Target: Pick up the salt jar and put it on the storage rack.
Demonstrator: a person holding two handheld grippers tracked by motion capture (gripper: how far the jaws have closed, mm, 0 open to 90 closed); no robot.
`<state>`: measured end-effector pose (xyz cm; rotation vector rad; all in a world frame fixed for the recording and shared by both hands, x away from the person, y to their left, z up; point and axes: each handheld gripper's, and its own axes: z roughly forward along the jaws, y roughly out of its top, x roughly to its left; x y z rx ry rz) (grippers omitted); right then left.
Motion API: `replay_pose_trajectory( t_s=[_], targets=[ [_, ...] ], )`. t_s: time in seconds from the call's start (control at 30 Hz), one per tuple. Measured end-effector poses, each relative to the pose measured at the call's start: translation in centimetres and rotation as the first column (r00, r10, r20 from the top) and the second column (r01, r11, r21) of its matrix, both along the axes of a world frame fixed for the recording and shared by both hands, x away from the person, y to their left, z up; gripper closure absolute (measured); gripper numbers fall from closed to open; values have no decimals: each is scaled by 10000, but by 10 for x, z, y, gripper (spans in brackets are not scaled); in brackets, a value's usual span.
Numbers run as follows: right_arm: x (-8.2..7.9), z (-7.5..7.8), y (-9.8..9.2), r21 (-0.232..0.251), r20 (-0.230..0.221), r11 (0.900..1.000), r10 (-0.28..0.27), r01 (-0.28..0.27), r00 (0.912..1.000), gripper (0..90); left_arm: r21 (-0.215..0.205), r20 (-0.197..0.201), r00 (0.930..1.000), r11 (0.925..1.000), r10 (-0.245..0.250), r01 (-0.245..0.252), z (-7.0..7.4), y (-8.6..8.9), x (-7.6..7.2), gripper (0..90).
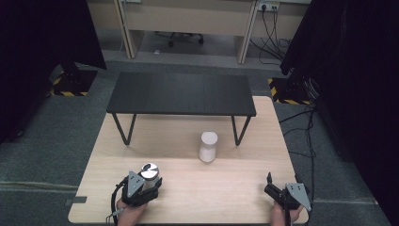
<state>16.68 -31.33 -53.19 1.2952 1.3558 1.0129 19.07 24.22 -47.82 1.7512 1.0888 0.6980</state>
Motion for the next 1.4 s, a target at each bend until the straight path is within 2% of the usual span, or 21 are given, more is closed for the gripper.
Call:
replay_pose_trajectory(
  t_s=[0.47,0.93,1.1,1.4],
  targets=[
    [1,1,0,-48,-49,10000,11,-11,10000,2,-32,26,9999,9999,106,-106,-1,-1,-2,311],
    [1,1,1,-100,-86,9999,8,-9,10000,2,26,-181,9998,9999,115,-114,5,-3,-3,312],
    [1,1,1,-99,-96,10000,10,-11,10000,2,-176,-461,9987,9996,216,-224,12,-3,0,313],
    [1,1,0,-68,-81,10000,23,-24,10000,2,-340,-562,9980,9989,301,-320,33,-4,4,313]
  ],
)
